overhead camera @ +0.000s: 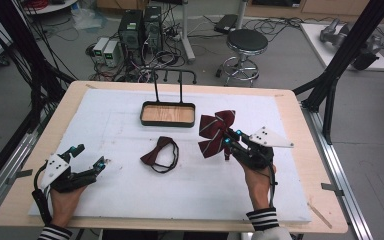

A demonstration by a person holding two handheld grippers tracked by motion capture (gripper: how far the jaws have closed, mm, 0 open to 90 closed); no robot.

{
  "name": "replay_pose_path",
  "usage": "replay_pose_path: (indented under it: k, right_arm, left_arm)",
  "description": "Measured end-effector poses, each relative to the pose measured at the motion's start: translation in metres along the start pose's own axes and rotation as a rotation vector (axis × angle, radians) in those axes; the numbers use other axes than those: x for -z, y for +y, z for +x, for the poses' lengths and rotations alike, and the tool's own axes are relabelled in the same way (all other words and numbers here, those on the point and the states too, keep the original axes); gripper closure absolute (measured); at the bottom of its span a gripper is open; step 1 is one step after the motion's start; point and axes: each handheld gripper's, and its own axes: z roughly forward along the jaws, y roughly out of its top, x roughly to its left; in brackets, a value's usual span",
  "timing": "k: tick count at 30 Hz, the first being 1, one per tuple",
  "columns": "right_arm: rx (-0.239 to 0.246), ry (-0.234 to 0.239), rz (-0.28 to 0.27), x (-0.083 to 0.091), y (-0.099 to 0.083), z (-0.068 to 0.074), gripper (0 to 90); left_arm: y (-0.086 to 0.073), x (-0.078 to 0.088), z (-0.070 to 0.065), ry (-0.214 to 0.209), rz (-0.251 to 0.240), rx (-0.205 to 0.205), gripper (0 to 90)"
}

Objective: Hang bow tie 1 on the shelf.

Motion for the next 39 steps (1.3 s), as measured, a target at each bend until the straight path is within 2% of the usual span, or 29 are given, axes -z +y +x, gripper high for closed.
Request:
replay_pose_path:
  k: [7,12,18,24,39]
  right_arm:
    - [-0.002,-0.006,-0.016,-0.006,0.008,0.002,74.8]
    - [0.008,-0.034,-0.041,-0.012,0.018,0.005,74.8]
    - [-0.013,-0.037,-0.059,-0.018,0.025,0.004,74.8]
    - [-0.019,-0.038,-0.093,-0.028,0.041,0.002,74.7]
    - [-0.015,-0.04,-0.126,-0.055,0.074,0.005,74.7]
  left_arm:
    - [0.0,0.0,0.0,-0.001,0.0,0.002,17.1]
    - [0.0,0.0,0.0,-0.001,0.0,0.002,17.1]
    - [0.0,0.0,0.0,-0.001,0.0,0.003,17.1]
    - [0.0,0.0,0.001,-0.001,0.003,0.002,17.1]
    - [0.0,0.0,0.001,-0.003,0.001,0.005,17.1]
